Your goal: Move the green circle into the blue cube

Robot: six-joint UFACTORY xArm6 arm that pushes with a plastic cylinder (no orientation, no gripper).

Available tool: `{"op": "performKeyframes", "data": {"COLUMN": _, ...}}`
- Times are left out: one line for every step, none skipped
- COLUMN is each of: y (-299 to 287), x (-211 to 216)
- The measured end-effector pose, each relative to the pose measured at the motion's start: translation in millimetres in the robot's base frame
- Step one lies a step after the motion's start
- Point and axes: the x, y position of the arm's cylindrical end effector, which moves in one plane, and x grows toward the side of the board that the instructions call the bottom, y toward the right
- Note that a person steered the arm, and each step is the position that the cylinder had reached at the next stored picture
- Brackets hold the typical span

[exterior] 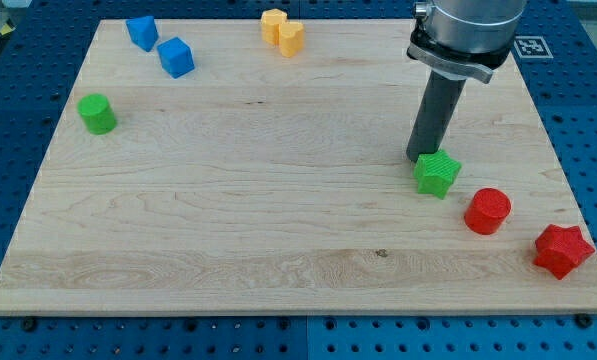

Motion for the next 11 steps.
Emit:
{"op": "performKeyframes", "data": {"y": -70.0, "x": 0.0}}
{"op": "performKeyframes", "data": {"y": -151.7, "x": 7.7}}
{"op": "performKeyframes", "data": {"y": -241.1, "x": 17.6}}
{"op": "performKeyframes", "data": {"y": -341.8, "x": 8.1}}
{"op": "performKeyframes", "data": {"y": -417.0, "x": -15.9}}
{"op": "performKeyframes", "data": {"y": -400.1, "x": -43.0}}
{"op": "performKeyframes", "data": {"y": -350.4, "x": -55.9}}
{"op": "performKeyframes", "data": {"y": -337.6, "x": -64.6}}
{"op": "performKeyframes", "data": {"y": -340.8, "x": -88.8}}
{"op": "performKeyframes", "data": {"y": -340.9, "x": -118.2}}
{"op": "performKeyframes", "data": {"y": -355.1, "x": -145.8}}
